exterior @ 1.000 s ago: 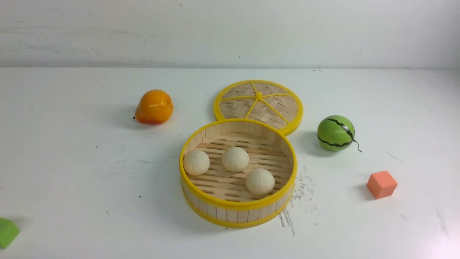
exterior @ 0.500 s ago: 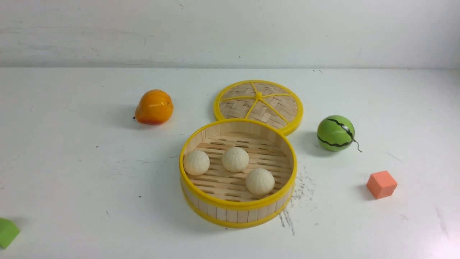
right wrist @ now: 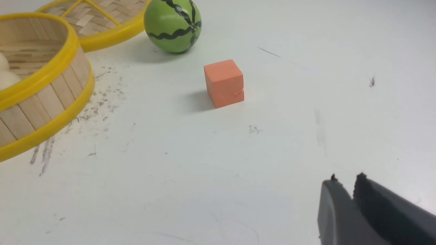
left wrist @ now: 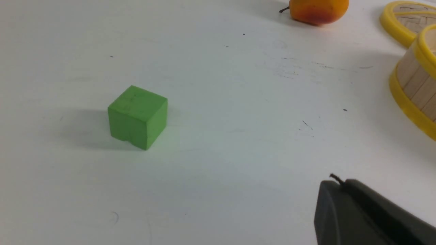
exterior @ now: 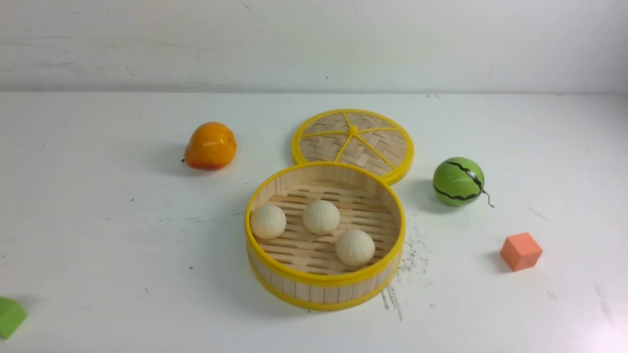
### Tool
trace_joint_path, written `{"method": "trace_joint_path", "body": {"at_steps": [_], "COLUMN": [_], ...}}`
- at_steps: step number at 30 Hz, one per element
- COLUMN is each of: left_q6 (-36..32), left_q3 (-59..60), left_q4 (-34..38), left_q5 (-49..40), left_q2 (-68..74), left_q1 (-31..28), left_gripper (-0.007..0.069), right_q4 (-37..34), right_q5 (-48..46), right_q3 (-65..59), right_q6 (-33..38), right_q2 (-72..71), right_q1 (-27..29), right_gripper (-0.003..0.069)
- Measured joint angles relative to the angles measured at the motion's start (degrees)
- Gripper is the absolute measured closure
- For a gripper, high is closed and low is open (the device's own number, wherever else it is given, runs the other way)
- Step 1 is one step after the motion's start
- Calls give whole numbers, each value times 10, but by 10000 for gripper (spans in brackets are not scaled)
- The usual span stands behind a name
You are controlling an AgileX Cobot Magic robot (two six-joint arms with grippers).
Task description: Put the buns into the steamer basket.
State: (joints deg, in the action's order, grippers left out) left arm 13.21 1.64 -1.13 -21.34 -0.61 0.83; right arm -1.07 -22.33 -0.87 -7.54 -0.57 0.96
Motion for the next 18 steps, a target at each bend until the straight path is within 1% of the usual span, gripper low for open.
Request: {"method": "trace_joint_path", "body": {"at_steps": [18], "left_q6": [0], "left_q3": [0], "left_q4": [0], "left_q5": [0], "left_q2": [0], "left_q1": [0], "left_gripper": [623], "right_q4": [0], "right_q5": [0], "right_q3": [0], "right_q6": [0], "right_q2": [0], "right_q1": [0], "right_gripper": [551]}}
